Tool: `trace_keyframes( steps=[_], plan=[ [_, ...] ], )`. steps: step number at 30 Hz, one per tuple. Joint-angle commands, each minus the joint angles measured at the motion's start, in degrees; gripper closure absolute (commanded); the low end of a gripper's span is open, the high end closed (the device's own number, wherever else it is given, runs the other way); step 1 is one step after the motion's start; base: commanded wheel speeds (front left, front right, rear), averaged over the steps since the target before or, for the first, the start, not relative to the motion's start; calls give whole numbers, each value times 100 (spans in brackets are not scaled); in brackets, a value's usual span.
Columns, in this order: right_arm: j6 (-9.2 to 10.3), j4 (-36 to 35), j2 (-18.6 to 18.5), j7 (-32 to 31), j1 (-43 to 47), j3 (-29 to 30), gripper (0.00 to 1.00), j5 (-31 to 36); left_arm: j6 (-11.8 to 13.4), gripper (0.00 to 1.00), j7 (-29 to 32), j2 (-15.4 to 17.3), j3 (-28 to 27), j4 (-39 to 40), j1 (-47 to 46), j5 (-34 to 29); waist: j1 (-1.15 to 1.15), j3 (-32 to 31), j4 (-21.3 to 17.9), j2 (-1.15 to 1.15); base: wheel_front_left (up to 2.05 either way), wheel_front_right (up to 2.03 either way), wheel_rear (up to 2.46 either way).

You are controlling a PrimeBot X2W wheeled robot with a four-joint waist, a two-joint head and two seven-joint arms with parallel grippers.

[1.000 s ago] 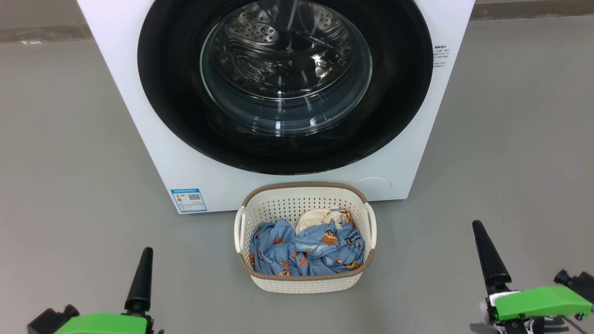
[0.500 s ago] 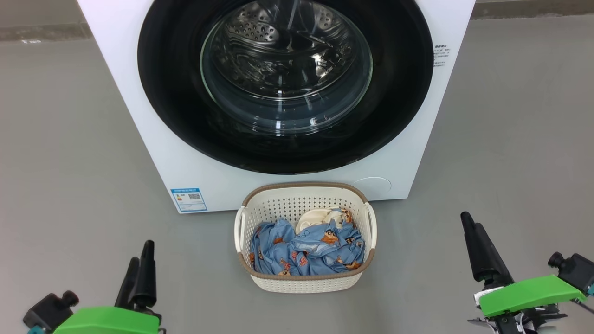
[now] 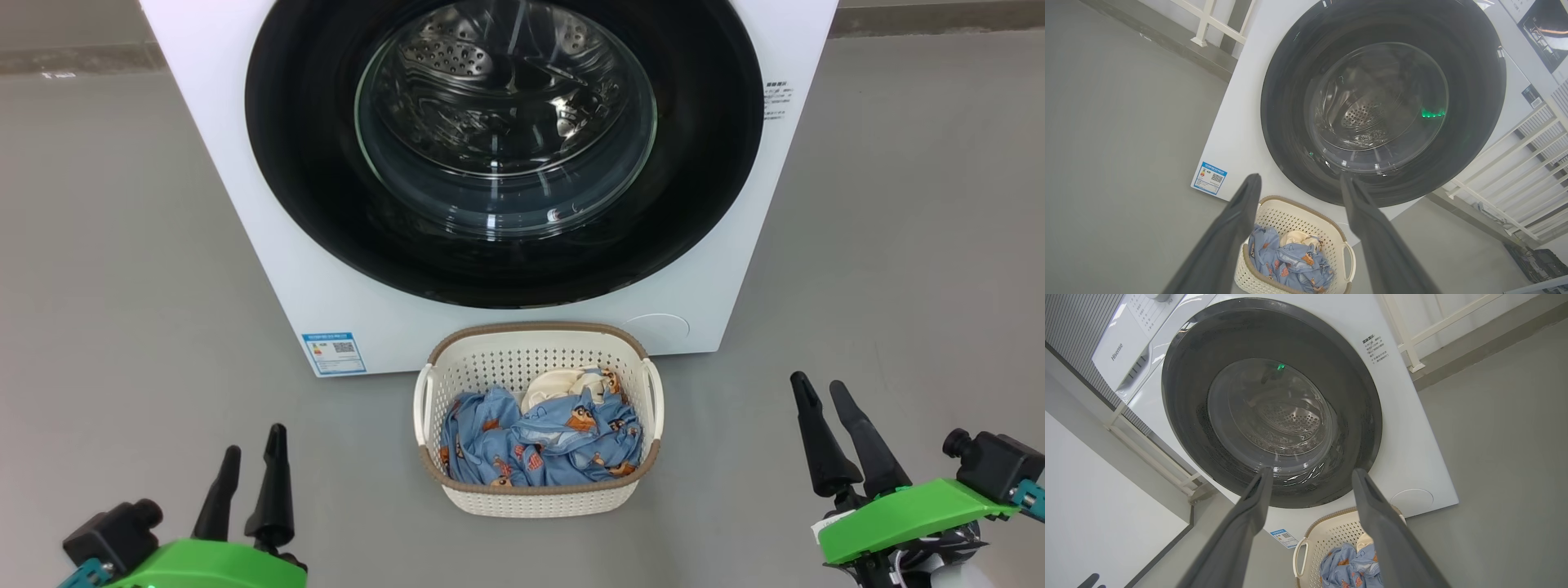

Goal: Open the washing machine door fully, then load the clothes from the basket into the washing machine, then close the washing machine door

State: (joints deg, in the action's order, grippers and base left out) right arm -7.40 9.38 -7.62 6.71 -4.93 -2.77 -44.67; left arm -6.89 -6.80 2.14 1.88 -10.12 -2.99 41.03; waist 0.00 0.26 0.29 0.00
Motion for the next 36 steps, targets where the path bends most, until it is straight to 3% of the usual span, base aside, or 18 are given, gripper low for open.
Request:
trace_keyframes(
  steps=[1,36],
  plan=[
    [-6,-144,-80,96,-301,-104,0,204,-9,0,-83,99,-89,105,-288,-198,0,-3,0,0,0,0,0],
    [-8,23,-179,682,-556,-345,0,2645,31,0,-672,84,-17,-28,-436,-2191,0,-26,10,0,0,0,0]
  ],
)
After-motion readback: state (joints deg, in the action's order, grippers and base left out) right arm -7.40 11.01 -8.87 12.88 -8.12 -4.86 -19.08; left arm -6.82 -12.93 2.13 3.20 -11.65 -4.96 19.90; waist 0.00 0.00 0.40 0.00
